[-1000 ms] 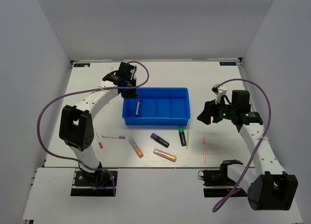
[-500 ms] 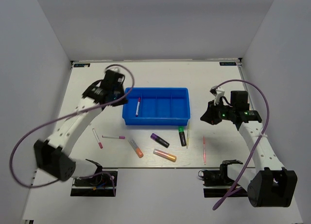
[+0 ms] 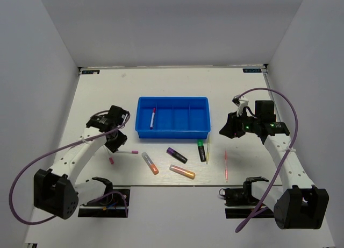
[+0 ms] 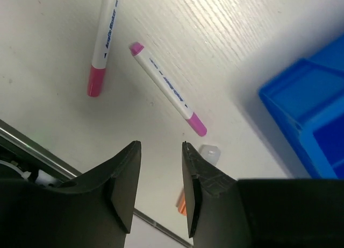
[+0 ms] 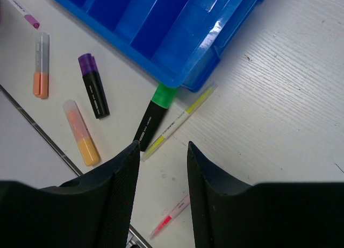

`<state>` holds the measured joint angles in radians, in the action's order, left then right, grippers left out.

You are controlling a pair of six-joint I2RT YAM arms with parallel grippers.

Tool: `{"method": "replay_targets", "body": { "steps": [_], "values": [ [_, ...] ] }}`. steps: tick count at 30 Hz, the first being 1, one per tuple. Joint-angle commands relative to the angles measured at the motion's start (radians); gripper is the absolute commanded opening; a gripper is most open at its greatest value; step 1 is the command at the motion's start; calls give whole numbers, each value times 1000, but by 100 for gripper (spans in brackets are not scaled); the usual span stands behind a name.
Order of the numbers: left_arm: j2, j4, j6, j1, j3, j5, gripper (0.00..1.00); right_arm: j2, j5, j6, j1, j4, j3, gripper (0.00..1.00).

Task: Sort the stationery into containers
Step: Pick up the pen from the center of the board.

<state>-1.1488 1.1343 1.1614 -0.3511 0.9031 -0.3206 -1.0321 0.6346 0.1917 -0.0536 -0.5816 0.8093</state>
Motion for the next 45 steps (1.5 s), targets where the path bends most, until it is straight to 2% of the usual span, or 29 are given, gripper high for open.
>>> {"method": "replay_targets", "body": {
  "steps": [1,7,19,25,28,32,33,36,42,43,45],
  "values": [
    [-61,-63,138,37,-30,26,47,14,20,6,1,-4,39,44],
    [-138,-162,152,92,-90,64,50,20,22,9,1,-7,42,46],
    [-267,-278,153,133,-150,80,53,20,20,15,3,-17,44,46],
    [-287,-369,162,141,-233,83,53,18,22,14,3,-12,45,46],
    [-296,-413,161,146,-268,83,48,18,27,14,6,-17,47,46],
    [-307,-447,162,155,-325,89,26,18,24,15,6,-15,47,46],
    [-313,-449,162,156,-332,91,16,18,25,14,6,-17,45,46],
    [-315,-450,146,167,-337,107,0,18,25,14,6,-18,45,46],
    [-221,-354,37,152,-225,78,0,17,25,14,6,-15,45,46],
    [-197,-335,-12,138,-158,68,0,15,28,14,6,-18,45,48],
    [-160,-276,-86,117,-113,19,0,17,25,14,5,-17,47,61]
  ]
}}
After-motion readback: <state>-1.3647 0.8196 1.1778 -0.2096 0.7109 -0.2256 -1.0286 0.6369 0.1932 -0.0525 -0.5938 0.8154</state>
